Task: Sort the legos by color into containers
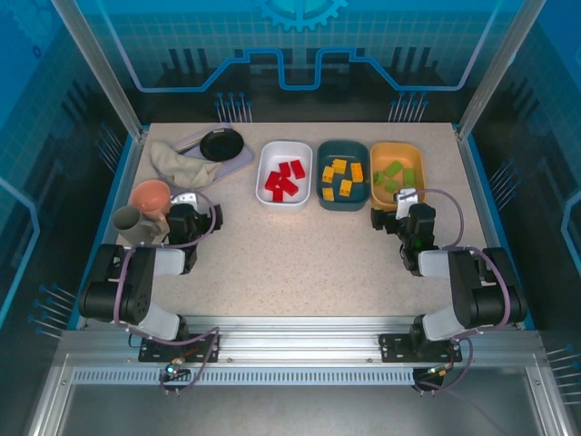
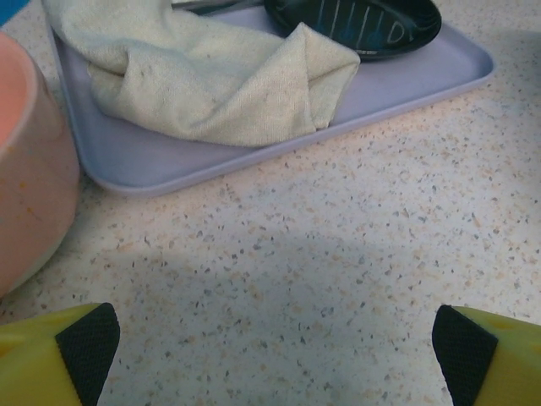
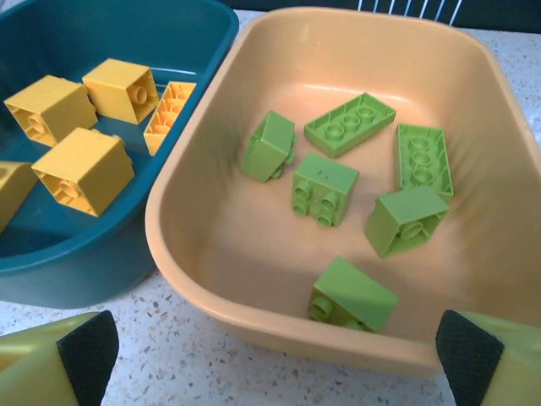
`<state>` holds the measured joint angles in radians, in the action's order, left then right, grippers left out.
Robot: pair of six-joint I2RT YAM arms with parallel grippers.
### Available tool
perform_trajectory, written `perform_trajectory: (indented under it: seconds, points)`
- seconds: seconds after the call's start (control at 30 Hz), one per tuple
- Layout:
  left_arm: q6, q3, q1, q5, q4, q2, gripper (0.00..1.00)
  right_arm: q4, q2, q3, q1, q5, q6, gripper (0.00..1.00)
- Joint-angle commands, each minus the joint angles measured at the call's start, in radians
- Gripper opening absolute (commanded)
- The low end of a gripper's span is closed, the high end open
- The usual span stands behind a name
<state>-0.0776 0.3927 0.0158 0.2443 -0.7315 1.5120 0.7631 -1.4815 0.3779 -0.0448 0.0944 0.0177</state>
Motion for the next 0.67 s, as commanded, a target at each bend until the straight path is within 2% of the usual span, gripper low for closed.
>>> perform_trajectory:
  seconds: [0.0,0.63]
  points:
    - [0.020,-0.005,0.001,-0.017,-0.100,0.001,0.99,0.011,-0.021,0.042,-0.018,0.021,-0.008,1.00]
    - [0.028,0.000,0.009,-0.009,-0.092,0.003,0.99,0.002,-0.023,0.047,-0.024,0.004,-0.019,1.00]
